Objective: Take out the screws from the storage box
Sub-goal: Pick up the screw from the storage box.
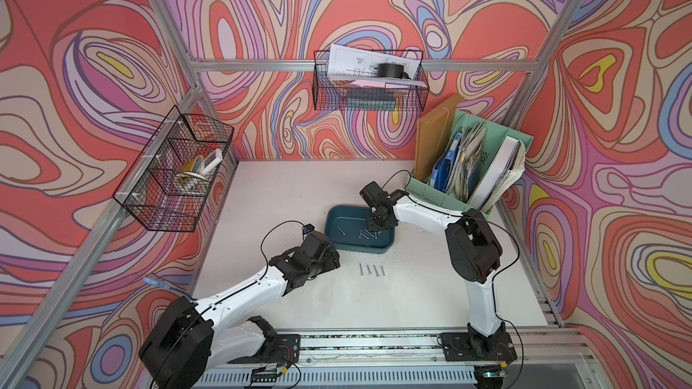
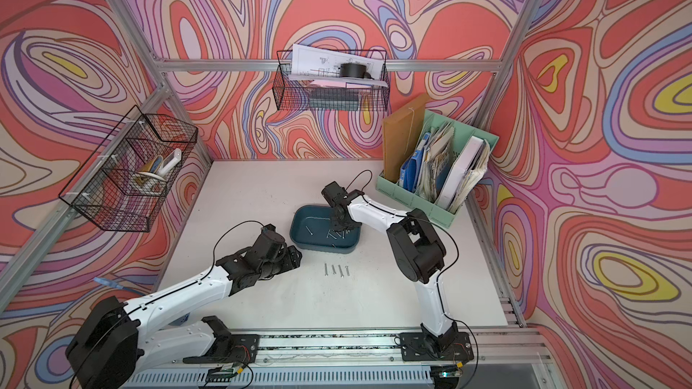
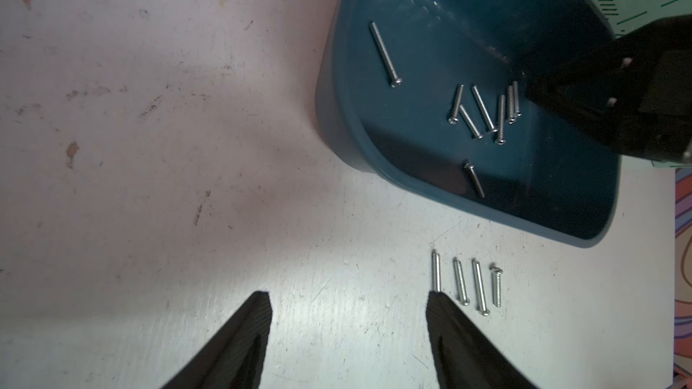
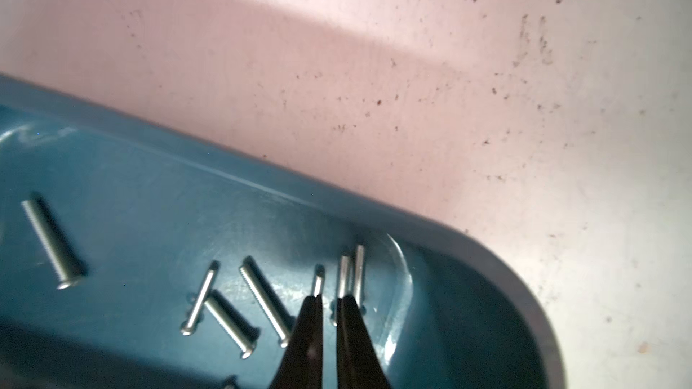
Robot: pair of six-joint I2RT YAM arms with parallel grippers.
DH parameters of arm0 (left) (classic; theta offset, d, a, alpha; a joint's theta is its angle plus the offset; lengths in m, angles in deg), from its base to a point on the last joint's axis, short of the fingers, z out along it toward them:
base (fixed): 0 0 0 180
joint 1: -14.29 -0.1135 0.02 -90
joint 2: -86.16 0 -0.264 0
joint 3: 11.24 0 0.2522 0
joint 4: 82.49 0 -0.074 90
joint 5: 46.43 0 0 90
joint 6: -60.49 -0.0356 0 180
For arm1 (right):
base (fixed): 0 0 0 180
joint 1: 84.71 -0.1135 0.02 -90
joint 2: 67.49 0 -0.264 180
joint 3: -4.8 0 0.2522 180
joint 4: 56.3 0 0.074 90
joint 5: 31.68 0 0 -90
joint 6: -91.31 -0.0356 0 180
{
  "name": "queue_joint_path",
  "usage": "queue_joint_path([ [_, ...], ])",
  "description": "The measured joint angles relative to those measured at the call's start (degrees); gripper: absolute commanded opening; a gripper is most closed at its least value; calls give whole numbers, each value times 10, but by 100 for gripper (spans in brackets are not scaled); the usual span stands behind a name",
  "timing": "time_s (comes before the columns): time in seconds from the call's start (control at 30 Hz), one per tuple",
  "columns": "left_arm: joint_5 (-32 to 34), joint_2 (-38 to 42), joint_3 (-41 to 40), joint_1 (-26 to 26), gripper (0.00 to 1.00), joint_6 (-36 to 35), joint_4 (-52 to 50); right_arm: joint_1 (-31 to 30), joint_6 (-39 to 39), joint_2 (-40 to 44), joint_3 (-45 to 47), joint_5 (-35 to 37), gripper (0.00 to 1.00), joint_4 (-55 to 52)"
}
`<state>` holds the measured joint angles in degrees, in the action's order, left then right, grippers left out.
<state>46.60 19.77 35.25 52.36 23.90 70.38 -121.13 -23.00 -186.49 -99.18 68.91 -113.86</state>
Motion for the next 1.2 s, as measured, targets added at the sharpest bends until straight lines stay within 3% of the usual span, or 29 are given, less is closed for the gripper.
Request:
queue_joint_path([
  [0.2,0,0,0,0,72,0,0,0,0,-19,-1,21,21,-10],
  [0.5,0,0,0,0,72,0,0,1,0,-35,-8,25,14,-8],
  [0.9,0,0,0,0,72,0,0,5,-7,-44,-20,-10,14,3],
  [1.2,0,0,0,0,72,0,0,5,-11,-31,-7,-36,4,30],
])
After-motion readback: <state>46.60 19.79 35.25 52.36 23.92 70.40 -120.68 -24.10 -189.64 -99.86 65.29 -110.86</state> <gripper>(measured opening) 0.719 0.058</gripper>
